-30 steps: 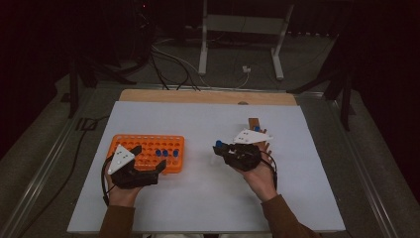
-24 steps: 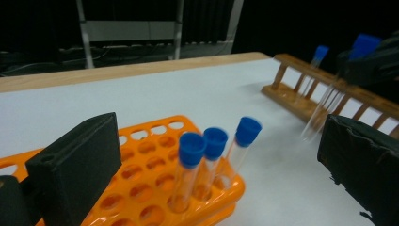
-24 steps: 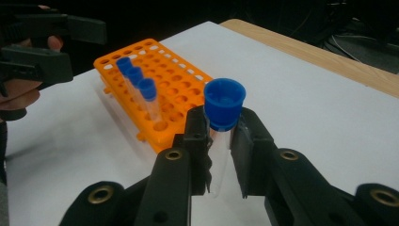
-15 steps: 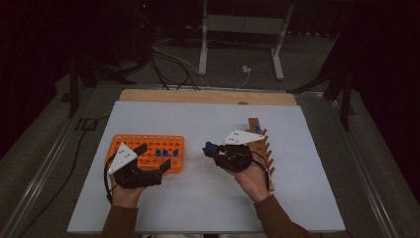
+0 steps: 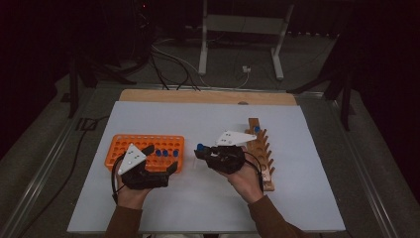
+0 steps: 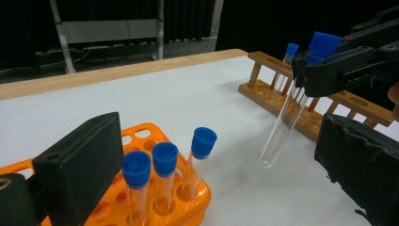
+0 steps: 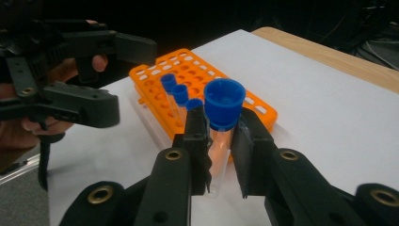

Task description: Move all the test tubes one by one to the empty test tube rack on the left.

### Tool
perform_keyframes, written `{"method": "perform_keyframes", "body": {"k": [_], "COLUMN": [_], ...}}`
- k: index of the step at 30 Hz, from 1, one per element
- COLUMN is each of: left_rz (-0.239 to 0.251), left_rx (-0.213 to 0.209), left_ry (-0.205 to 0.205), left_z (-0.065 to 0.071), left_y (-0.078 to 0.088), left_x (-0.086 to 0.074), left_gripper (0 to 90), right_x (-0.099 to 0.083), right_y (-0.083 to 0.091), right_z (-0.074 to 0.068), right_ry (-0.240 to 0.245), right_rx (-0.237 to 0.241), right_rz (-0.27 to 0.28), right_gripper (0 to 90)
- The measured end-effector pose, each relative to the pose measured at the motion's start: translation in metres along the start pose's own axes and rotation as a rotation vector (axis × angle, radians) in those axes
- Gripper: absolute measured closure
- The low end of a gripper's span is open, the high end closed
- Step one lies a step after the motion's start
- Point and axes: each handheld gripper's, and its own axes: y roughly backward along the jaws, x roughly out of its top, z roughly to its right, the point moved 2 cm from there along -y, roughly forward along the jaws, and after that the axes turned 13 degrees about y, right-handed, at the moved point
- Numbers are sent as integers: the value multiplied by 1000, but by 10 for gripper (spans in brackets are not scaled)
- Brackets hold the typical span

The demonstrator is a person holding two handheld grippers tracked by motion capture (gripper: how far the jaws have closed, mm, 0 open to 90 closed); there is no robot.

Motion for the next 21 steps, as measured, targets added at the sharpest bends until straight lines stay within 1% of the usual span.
{"method": "perform_keyframes", "body": {"k": [9,13,18,20,21], "left_rz": [-28,-45,-65,-69,-70], "left_rx": [-30,-33,-49,-52,-57], "left_ry": [-26,-41,-66,-79,-83], "left_z": [8,11,16,19,20], "left_y": [-7,-9,-12,-13,-13], "left_x": [-3,-5,-7,-7,-8], "left_gripper": [65,85,166,181,214], "right_x": [4,7,9,10,11], "right_y": [-8,-11,-15,-17,-18], "right_z": [-7,-11,-16,-18,-20], "right_ry": [7,15,23,27,28], "right_rx": [24,32,44,50,53], "right_rz": [0,2,2,1,1], "right_gripper": [767,767,767,766,767]}}
